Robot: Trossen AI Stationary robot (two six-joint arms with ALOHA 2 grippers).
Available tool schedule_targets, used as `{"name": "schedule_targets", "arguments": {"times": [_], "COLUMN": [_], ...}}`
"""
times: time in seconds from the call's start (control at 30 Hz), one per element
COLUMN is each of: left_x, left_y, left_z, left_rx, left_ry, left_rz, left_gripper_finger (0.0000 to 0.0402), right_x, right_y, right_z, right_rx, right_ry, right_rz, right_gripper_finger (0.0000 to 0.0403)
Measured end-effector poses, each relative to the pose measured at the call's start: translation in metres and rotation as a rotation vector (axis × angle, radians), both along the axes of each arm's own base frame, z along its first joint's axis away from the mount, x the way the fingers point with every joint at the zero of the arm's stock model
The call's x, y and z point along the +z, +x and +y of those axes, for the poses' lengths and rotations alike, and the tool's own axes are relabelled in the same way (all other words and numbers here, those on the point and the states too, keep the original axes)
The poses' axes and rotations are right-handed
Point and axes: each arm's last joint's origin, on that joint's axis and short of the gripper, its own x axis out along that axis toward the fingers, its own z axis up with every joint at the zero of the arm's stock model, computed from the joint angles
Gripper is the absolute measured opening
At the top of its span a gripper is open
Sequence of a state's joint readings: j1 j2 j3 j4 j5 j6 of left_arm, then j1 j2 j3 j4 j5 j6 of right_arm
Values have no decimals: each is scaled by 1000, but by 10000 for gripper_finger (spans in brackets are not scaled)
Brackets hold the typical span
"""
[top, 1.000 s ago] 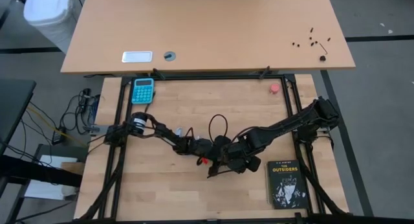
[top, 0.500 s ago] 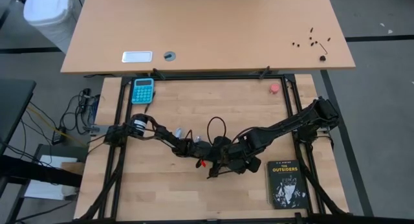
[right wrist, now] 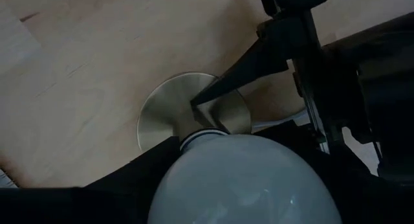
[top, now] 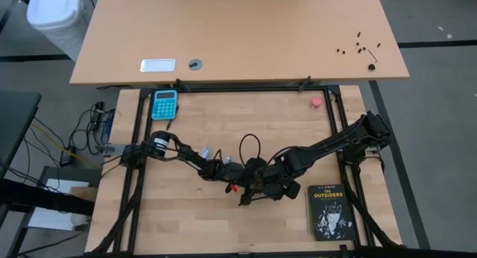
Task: Screw lightbulb
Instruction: Insert the lightbulb into the lamp
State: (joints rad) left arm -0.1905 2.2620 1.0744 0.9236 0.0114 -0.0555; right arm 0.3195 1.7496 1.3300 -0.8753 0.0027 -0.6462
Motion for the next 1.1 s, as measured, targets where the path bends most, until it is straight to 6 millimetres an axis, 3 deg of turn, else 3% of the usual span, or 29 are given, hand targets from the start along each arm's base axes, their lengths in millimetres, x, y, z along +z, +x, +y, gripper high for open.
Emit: {"name": "schedule_targets", "arguments": {"times": [0.23, 0.73, 0.97, 1.1], "left_x": [15, 21, 18, 18], "left_y": [-1, 13, 15, 15], "left_z": [0, -2, -3, -3], "left_rx": [-1, 62, 79, 82], "left_ry": [4, 44, 48, 48], "left_rz": [36, -20, -19, -22], "left_gripper_finger": [232, 229, 164, 162], "right_x": [0, 0, 0, 0], "right_y": [0, -1, -1, -1], "right_z": [0, 0, -1, -1], "right_rx": [-3, -13, -19, -20], "right_ry": [-4, -2, -1, 0], "right_rz": [2, 4, 7, 7], "right_gripper_finger": [272, 274, 273, 273]}}
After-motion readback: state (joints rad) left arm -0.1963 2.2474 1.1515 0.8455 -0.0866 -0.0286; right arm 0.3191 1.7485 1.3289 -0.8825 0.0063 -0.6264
